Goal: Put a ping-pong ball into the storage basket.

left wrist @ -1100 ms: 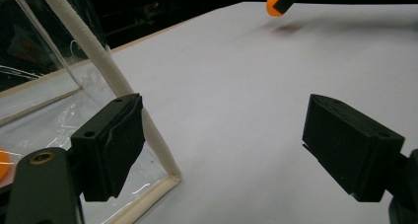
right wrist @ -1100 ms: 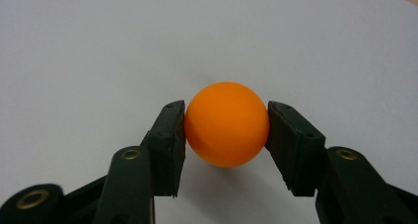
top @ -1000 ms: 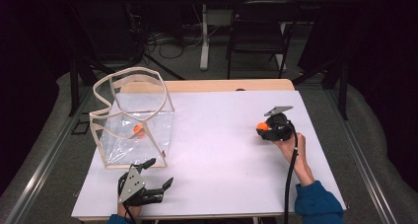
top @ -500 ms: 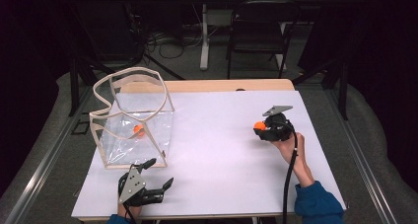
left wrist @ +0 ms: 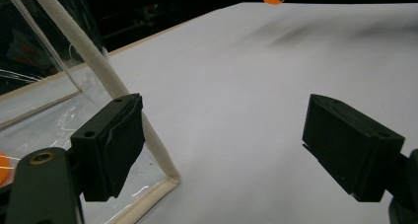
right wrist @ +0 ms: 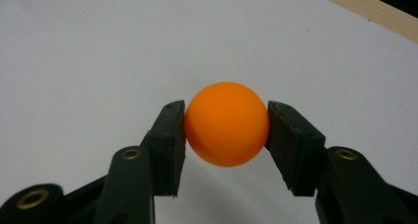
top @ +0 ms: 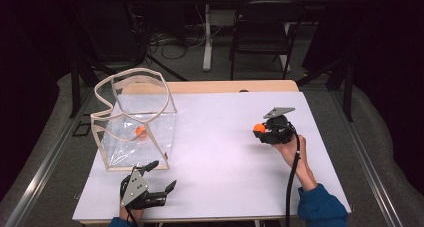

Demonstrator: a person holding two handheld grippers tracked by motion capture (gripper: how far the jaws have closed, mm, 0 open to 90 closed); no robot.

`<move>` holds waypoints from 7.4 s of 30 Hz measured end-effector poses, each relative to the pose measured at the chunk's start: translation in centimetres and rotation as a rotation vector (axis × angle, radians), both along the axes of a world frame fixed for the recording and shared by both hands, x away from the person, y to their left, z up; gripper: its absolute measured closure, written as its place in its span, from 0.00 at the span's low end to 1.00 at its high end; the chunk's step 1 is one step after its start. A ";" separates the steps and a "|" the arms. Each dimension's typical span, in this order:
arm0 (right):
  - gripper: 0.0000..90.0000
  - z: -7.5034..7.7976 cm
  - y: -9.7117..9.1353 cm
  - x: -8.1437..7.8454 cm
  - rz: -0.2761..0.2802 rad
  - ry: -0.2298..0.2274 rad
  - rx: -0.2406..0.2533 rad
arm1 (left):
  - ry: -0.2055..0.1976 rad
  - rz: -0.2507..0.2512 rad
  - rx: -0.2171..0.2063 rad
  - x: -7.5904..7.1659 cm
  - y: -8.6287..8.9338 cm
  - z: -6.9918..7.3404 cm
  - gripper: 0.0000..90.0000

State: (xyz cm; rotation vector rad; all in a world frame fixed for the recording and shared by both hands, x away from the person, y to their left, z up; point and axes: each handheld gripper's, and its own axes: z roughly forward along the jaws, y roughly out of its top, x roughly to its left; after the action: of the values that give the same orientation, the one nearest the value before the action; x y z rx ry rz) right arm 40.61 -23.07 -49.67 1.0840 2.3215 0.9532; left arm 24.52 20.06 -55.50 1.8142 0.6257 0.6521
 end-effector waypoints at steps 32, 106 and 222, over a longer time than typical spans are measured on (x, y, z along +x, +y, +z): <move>0.56 0.2 2.9 -0.9 0.093 -0.006 0.015 | 0.001 0.000 0.003 0.0 0.0 0.0 0.18; 0.56 0.5 8.5 -2.0 0.238 -0.019 0.031 | 0.005 -0.002 0.001 0.2 0.2 0.0 0.18; 0.56 7.9 14.7 1.8 0.337 -0.098 -0.018 | 0.000 -0.002 -0.014 0.4 0.1 0.1 0.18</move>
State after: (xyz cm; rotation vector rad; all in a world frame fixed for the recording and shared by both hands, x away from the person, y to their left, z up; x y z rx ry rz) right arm 42.41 -8.34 -41.75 0.6320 2.4707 1.0749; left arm 24.90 20.18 -55.43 1.8017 0.6274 0.6448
